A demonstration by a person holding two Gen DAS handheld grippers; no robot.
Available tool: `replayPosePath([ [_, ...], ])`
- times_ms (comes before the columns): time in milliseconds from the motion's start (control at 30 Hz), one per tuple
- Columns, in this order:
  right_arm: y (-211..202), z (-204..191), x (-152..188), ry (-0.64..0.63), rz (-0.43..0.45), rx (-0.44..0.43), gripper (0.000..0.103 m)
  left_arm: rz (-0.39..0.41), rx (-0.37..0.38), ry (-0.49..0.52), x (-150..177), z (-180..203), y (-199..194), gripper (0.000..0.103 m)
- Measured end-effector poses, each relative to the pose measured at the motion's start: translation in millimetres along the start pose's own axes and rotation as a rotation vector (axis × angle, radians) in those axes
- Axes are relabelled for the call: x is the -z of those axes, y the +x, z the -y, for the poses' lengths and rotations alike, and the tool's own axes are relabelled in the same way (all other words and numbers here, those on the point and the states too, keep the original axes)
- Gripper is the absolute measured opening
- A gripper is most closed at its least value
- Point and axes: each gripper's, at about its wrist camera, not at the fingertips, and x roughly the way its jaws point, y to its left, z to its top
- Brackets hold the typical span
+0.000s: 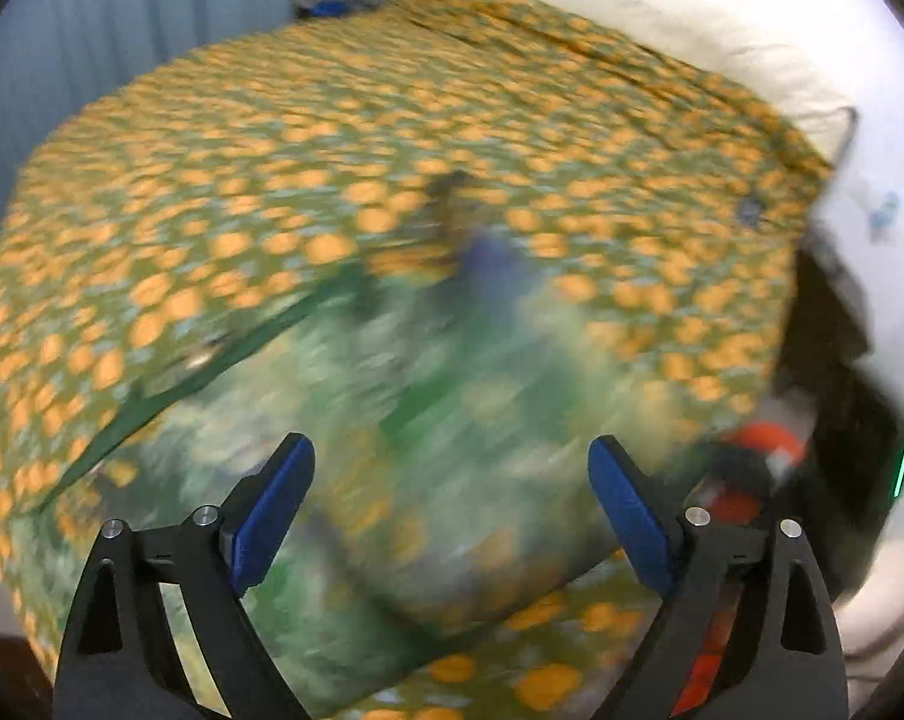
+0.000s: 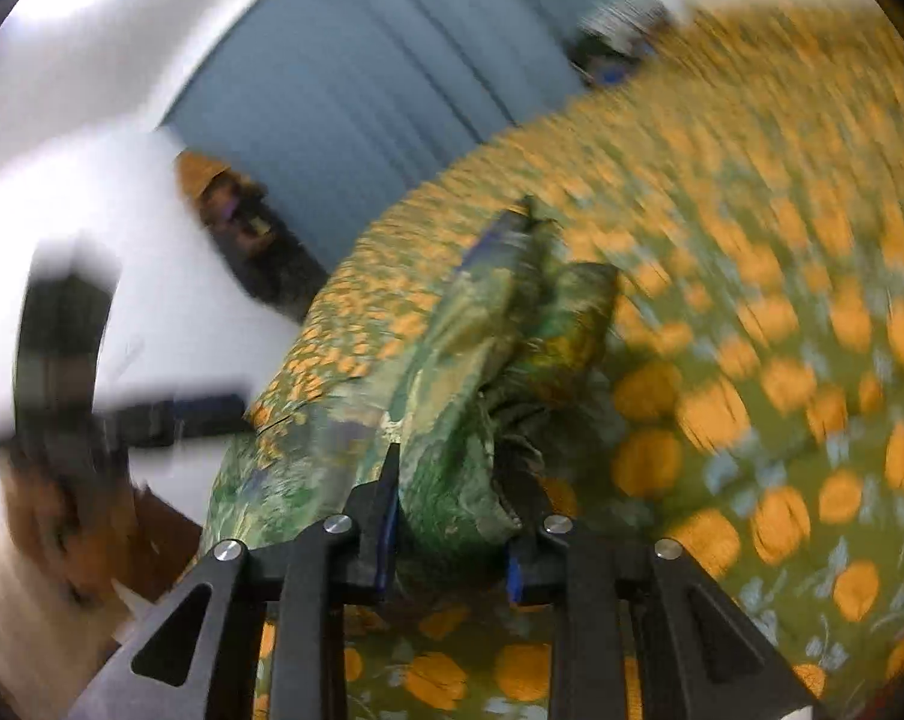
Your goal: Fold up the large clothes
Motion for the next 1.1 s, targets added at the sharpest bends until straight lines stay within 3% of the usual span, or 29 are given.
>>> replayPosePath([
  [67, -1, -35, 0, -0.126, 0.013, 0.008, 0.025, -0.084, 0.022, 0.000, -16, 5, 11, 0.093],
  [167, 3, -78, 7, -0.284, 0.021, 0.018, 0.025, -0.170, -0.103, 0.064, -27, 12, 29, 0.093],
  [300, 8, -120, 26, -0.457, 0.022, 0.024, 0.023, -0.255, -0.274, 0.107, -16, 14, 48, 0.092],
  [333, 8, -126, 31, -0.492, 0.021, 0.026, 0.023, -0.275, -0.336, 0.129, -10, 15, 54, 0.087],
  [400, 11, -136, 39, -0.541, 0.020, 0.026, 0.022, -0.296, -0.412, 0.158, -3, 14, 61, 0.039],
  [467, 14, -137, 42, -0.554, 0.011, 0.014, 0.022, -0.292, -0.391, 0.162, 2, 11, 62, 0.029],
  [567, 7, -134, 36, -0.520, 0.001, -0.027, 0.027, -0.256, -0.310, 0.082, 1, -9, 40, 0.026],
  [600, 0, -131, 34, -0.498, 0.000, -0.056, 0.040, -0.243, -0.283, 0.055, 1, -20, 27, 0.026],
  [667, -18, -121, 28, -0.437, 0.000, -0.144, 0.055, -0.217, -0.258, 0.002, 2, -43, 8, 0.026],
  [800, -31, -105, 20, -0.343, -0.008, -0.212, 0.055, -0.153, -0.206, -0.125, 28, -111, -42, 0.027],
  [833, -24, -103, 18, -0.340, -0.030, -0.194, 0.054, -0.144, -0.200, -0.156, 36, -123, -50, 0.027],
  [900, -5, -105, 15, -0.353, -0.076, -0.174, 0.038, -0.119, -0.183, -0.229, 58, -151, -68, 0.027],
  [1100, 62, -154, 8, -0.435, -0.203, -0.248, 0.033, -0.056, -0.167, -0.339, 118, -206, -89, 0.027],
])
